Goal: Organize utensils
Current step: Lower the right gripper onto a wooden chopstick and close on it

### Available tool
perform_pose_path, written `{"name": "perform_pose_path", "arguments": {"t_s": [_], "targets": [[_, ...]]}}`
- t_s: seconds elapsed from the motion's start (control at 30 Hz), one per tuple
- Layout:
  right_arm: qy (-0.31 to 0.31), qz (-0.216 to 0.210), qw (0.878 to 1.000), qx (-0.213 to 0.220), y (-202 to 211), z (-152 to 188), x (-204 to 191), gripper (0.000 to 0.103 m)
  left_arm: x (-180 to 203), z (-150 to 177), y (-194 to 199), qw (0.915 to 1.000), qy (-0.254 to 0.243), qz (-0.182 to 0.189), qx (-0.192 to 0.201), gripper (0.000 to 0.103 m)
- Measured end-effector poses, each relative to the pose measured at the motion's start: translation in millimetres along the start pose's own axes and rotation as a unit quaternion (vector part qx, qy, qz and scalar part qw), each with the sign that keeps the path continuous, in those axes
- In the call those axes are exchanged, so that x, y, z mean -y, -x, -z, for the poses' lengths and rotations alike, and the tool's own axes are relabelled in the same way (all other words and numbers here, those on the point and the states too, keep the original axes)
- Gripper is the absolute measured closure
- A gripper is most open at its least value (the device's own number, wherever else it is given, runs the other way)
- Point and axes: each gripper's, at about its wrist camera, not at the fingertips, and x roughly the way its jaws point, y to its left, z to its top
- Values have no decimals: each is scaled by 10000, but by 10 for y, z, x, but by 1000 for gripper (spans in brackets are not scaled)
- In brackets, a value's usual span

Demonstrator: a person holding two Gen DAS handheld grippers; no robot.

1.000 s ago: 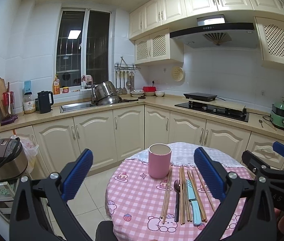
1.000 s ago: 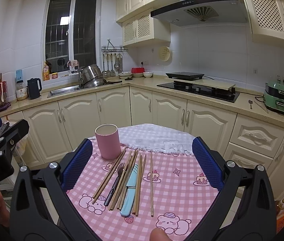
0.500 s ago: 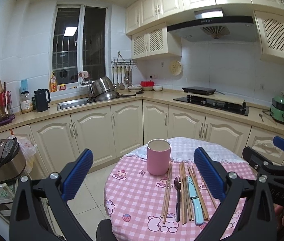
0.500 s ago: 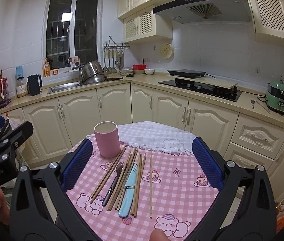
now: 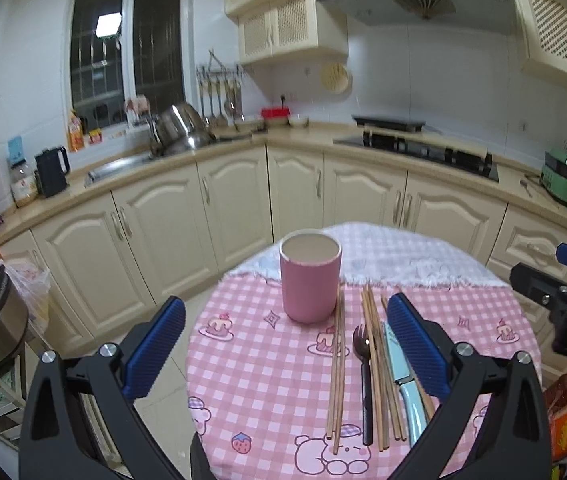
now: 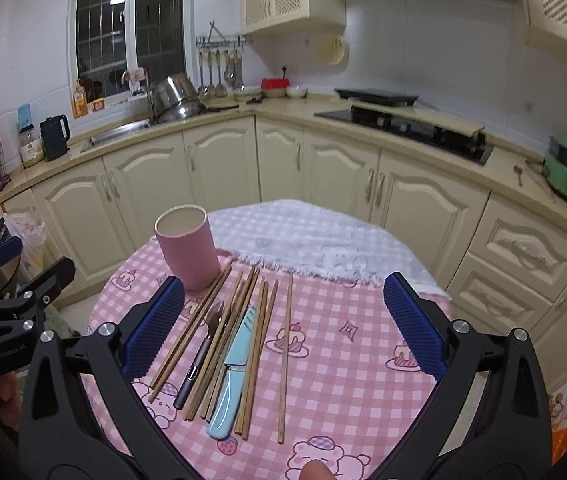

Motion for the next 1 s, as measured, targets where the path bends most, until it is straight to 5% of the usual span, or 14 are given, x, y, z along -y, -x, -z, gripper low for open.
{"name": "perform_pose_path", "arguments": {"t_s": [0.37,0.63,0.8,1.0], "targets": [[-237,-305,9854,-1660,-1035,59,264,6,8,103,-1158,9886,-306,200,-1459,4],[-402,-455,9579,-2807,-1731,221,438,8,9,245,-2004,9582,-372,505,-2793,4],[-447,-575,9418,-3281,-1971,306,510,36,61,322,-2283,9421,-486,607,-3262,5],[-323,-871,9313,-3521,-2034,262,435,51,103,384,-2334,9326,-650,629,-3493,5]]}}
